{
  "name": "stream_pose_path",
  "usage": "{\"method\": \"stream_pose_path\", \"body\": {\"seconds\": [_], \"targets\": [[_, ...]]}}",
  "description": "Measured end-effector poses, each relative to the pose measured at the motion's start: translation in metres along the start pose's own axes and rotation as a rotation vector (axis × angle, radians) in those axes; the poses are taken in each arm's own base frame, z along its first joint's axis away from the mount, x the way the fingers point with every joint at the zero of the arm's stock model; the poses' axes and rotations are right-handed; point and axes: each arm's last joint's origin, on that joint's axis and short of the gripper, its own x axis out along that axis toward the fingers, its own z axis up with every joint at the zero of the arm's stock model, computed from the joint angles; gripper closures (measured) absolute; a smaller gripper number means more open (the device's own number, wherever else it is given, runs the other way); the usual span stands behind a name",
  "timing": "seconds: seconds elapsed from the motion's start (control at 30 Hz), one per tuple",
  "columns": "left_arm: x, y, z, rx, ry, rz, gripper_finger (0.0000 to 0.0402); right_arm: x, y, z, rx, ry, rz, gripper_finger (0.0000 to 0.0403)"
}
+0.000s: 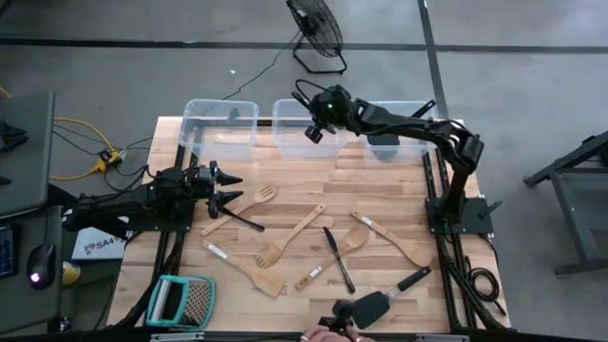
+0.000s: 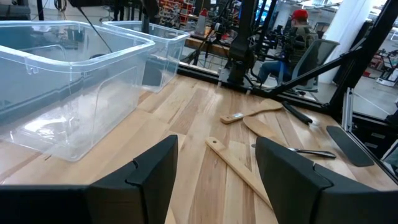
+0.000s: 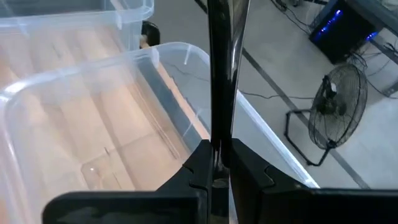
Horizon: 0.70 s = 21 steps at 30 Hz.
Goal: Pick & Place Kitchen Items
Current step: Put the right table knife into the middle transparent bin
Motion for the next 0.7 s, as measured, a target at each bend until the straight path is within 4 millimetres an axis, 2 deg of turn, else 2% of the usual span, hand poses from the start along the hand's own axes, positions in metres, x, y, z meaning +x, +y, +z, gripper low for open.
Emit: {"method": "stream_pose_path", "body": {"seconds": [0.27, 0.7], "targets": [[0.000, 0.000, 0.000, 0.000, 0.000, 0.000, 0.0188, 0.013, 0.000, -0.011, -0.011, 0.057, 0.050, 0.0372], [0.000, 0.000, 0.000, 0.000, 0.000, 0.000, 0.0188, 0.013, 0.002, -0.015, -0.006, 0.093, 0.104, 0.0369]]}}
